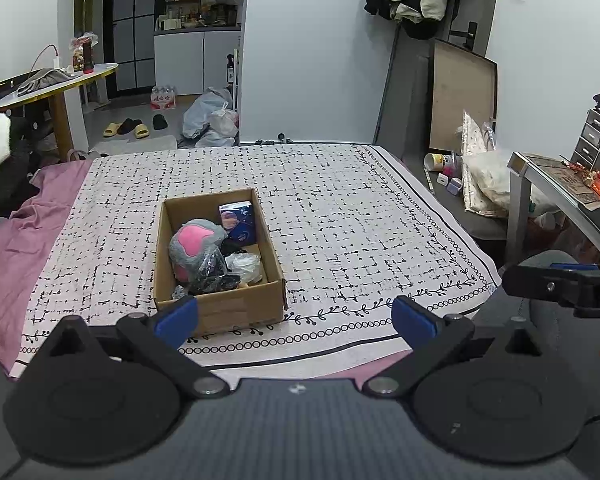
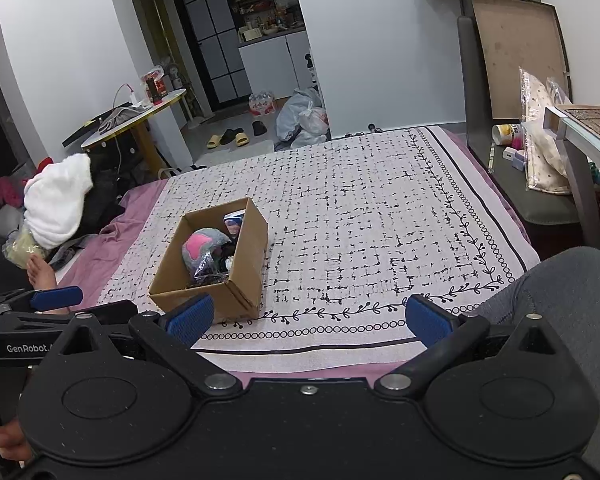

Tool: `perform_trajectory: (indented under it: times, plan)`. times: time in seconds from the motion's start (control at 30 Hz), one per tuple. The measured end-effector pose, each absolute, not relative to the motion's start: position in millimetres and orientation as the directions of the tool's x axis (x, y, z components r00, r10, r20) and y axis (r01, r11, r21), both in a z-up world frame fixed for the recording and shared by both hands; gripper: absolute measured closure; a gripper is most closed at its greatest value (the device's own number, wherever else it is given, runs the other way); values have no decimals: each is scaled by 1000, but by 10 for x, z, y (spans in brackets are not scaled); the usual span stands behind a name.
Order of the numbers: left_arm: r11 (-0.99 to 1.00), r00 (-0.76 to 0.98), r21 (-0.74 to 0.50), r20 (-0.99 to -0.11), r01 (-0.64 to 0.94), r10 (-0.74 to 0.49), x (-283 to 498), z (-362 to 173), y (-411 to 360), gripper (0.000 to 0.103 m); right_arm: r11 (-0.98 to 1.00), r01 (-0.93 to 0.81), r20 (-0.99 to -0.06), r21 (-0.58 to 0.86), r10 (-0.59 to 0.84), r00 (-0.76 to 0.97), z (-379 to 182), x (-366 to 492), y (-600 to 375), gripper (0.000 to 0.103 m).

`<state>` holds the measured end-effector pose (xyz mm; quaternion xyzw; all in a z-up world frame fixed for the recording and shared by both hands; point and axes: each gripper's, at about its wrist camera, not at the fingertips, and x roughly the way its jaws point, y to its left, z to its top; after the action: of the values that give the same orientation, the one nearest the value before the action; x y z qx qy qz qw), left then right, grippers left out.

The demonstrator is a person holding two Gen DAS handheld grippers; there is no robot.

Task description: Organize soft objects

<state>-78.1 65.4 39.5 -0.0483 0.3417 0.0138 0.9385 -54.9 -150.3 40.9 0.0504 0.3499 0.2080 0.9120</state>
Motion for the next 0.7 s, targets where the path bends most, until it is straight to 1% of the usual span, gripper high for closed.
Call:
perform_trajectory:
  times: [0.13,0.7]
  plan:
    - [996,762,-79,-647,-52,-12,-773,384,638,1,904,-343,-622,255,425,658,401,-540,-1515,0]
    - [995,763,-80,-646,-58,-8,-785,393,637,1,903,-363,-619,229,423,662,424,-560,-1463,0]
